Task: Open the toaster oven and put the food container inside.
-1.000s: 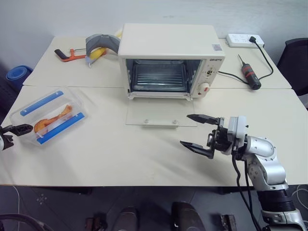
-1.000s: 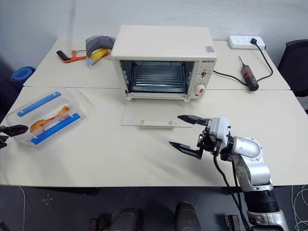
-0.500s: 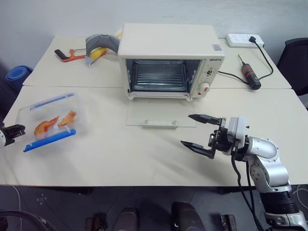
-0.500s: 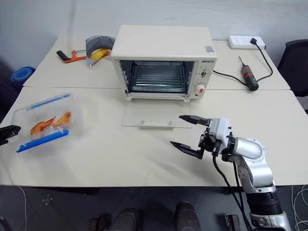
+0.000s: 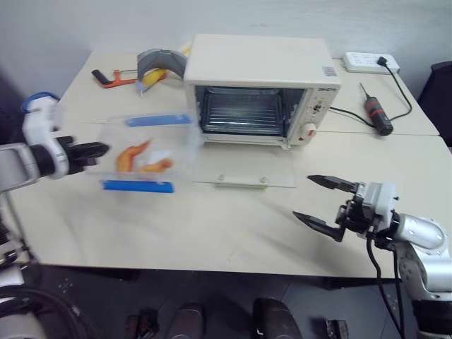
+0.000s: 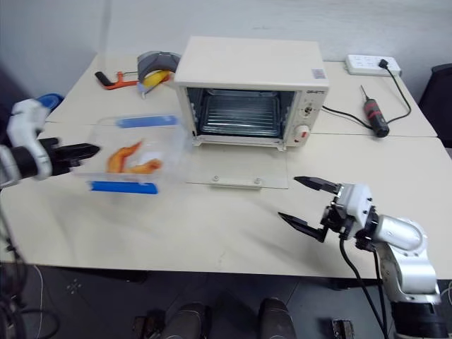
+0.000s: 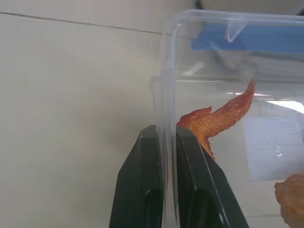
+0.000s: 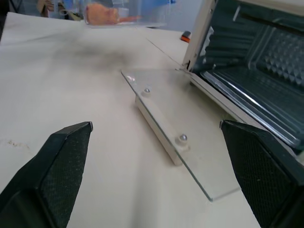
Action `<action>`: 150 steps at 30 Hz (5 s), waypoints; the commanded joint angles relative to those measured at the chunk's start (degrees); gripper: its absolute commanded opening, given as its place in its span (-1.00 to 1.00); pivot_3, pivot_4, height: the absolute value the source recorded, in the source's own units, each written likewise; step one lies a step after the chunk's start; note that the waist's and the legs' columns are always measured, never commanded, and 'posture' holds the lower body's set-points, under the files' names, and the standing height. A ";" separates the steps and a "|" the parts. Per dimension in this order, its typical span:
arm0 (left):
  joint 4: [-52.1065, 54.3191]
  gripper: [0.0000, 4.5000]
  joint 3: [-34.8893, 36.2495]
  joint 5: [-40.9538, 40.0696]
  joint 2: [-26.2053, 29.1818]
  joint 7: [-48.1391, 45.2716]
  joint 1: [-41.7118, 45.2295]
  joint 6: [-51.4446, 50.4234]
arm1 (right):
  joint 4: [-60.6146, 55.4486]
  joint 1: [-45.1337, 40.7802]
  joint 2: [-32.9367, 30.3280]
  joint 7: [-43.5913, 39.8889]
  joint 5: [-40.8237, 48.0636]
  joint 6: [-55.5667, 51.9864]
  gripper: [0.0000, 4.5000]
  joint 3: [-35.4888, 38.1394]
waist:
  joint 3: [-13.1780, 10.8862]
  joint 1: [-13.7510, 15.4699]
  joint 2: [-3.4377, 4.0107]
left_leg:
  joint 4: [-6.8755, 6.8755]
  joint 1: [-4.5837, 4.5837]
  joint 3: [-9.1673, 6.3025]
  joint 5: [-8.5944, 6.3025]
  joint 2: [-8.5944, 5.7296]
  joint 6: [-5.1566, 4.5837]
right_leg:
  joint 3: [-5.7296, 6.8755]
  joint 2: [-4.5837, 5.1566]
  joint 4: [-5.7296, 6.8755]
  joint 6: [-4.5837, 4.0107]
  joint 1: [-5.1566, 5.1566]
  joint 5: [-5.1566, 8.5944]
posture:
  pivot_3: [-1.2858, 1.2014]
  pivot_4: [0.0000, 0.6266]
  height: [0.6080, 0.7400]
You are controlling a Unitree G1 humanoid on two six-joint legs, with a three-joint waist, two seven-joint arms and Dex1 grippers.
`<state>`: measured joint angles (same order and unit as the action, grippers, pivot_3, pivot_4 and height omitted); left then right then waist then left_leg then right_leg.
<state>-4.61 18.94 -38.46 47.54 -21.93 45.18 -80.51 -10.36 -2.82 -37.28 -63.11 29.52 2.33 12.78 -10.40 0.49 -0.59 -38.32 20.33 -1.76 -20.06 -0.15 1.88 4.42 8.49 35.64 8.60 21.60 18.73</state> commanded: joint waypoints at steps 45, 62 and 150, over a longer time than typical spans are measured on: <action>-5.77 -0.18 -13.40 16.02 0.19 -48.08 -12.94 62.54 | -16.82 6.47 -5.36 8.15 1.79 -15.51 0.00 -8.52 | 0.01 0.17 0.16 | 0.00 0.00 0.10 0.00 0.04 -0.01 | -0.03 -0.07 -0.21 0.05 -0.05 -0.03 | 0.03 -0.52 1.00; -13.04 -1.00 -21.68 26.29 -17.20 -36.39 -10.10 74.47 | 7.72 -25.69 8.50 20.35 -17.13 -16.65 -0.99 -19.87 | 0.01 0.46 0.16 | -0.40 0.13 0.03 -0.05 0.01 -0.10 | 0.02 -0.04 0.00 0.07 -0.01 -0.04 | 0.03 -0.52 1.00; 13.01 0.99 5.04 -2.96 -8.69 -31.55 -28.20 52.43 | 41.12 -34.51 9.85 -5.23 -4.24 4.00 -1.00 -3.61 | 0.01 -2.31 0.24 | -0.73 0.86 -0.43 -0.01 0.03 -0.04 | 0.66 0.10 0.24 0.10 0.47 -0.06 | 0.03 -0.52 1.00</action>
<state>6.41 22.52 -40.10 38.63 -54.10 17.07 -28.20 33.41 -36.01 -27.90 -68.46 21.45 8.52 6.51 -10.38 -1.82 -0.35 -39.06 21.18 -2.19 -20.08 -0.12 1.84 5.09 8.59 35.89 8.69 22.05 18.67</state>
